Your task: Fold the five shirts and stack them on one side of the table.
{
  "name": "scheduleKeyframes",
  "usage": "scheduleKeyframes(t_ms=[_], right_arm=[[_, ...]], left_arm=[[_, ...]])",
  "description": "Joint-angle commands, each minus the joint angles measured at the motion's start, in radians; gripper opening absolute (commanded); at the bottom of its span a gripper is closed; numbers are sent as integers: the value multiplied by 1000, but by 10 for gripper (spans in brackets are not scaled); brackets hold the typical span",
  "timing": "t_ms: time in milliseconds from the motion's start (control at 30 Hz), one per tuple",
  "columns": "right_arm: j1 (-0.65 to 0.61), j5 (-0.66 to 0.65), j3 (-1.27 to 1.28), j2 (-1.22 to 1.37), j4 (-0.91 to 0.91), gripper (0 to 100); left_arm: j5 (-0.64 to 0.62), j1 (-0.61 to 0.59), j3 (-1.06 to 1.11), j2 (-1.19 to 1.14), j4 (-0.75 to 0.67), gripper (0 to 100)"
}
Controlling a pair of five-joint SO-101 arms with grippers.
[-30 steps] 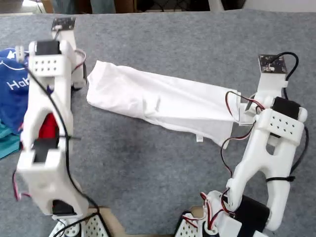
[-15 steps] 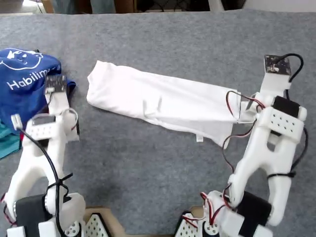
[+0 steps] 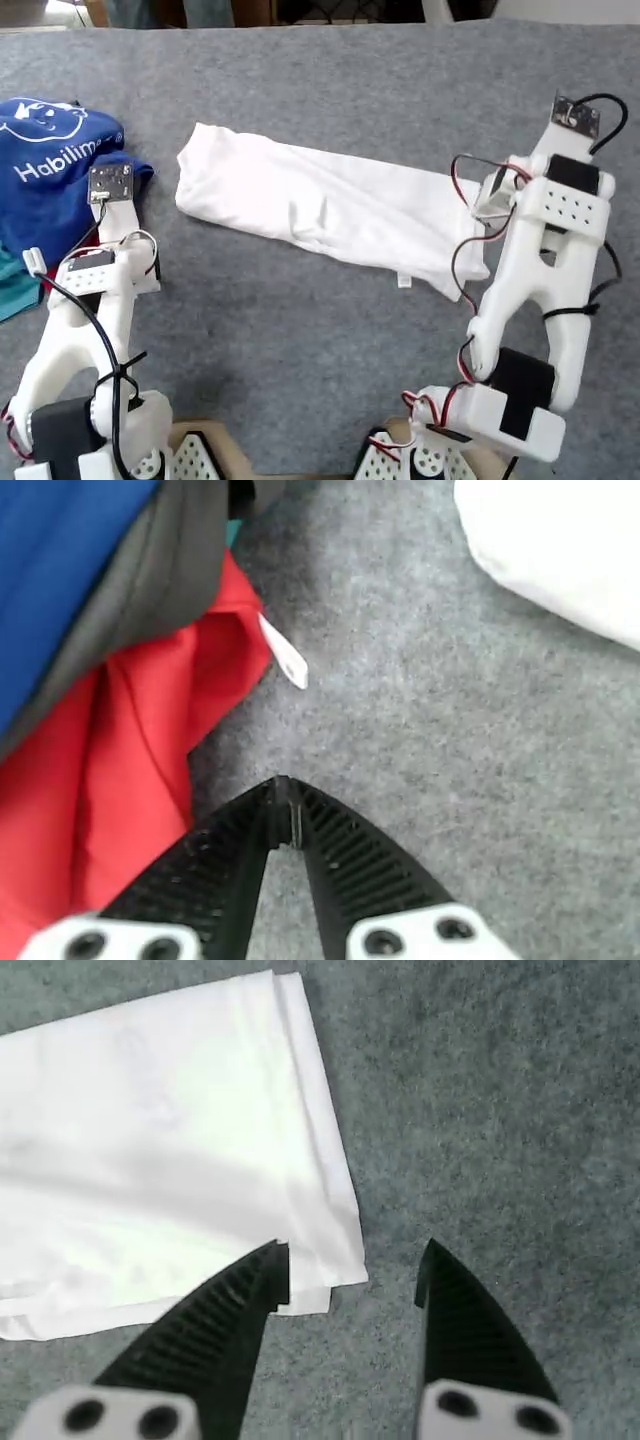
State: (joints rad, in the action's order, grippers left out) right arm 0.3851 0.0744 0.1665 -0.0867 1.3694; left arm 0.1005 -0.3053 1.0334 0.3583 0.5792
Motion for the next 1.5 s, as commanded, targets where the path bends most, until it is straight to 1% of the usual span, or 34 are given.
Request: scheduleKeyframes(t_ms=[0, 67, 100, 167, 233, 300, 400, 500, 600, 667, 733, 800, 900, 1033, 1133, 1233, 1367, 1467], right_arm=[[-15, 11, -51, 28, -25, 230], [-20, 6, -50, 65, -17, 227], [-20, 5, -50, 77, -3, 208], [-15, 3, -54, 90, 0, 123], [-15, -32, -58, 88, -20, 51], [-17, -54, -58, 85, -43, 47], [-15, -40, -51, 87, -114, 44], [2, 25, -13, 88, -258, 44], [5, 89, 74, 90, -436, 43], [5, 140, 157, 88, -563, 42], [6, 150, 220, 82, -669, 42], [6, 141, 246, 85, -706, 42], [6, 140, 249, 90, -707, 42], [8, 129, 248, 84, -703, 42], [26, 68, 234, 81, -677, 42], [60, 40, 170, 81, -589, 42], [61, -29, 84, 90, -422, 42], [20, -78, 81, 90, -350, 42]], left_arm=[[5, -1, -2, 26, -14, 29], [6, 1, -8, 25, -14, 29], [6, 1, -13, 25, -14, 29], [6, 4, -48, 25, -5, 29], [-2, 33, -134, 28, 71, 29], [-25, 94, -263, 20, 172, 29], [-101, 193, -444, -26, 232, 29], [-157, 282, -608, -137, 241, 29], [-193, 332, -734, -325, 233, 29], [-210, 335, -822, -468, 233, 29], [-224, 317, -911, -603, 233, 29], [-247, 300, -993, -710, 235, 28], [-250, 294, -1102, -807, 236, 28], [-236, 271, -1144, -891, 244, 27], [-138, 254, -1182, -905, 336, 27], [-84, 217, -1218, -925, 414, 27], [-77, 122, -1242, -933, 416, 27], [-69, 120, -1245, -933, 420, 28]])
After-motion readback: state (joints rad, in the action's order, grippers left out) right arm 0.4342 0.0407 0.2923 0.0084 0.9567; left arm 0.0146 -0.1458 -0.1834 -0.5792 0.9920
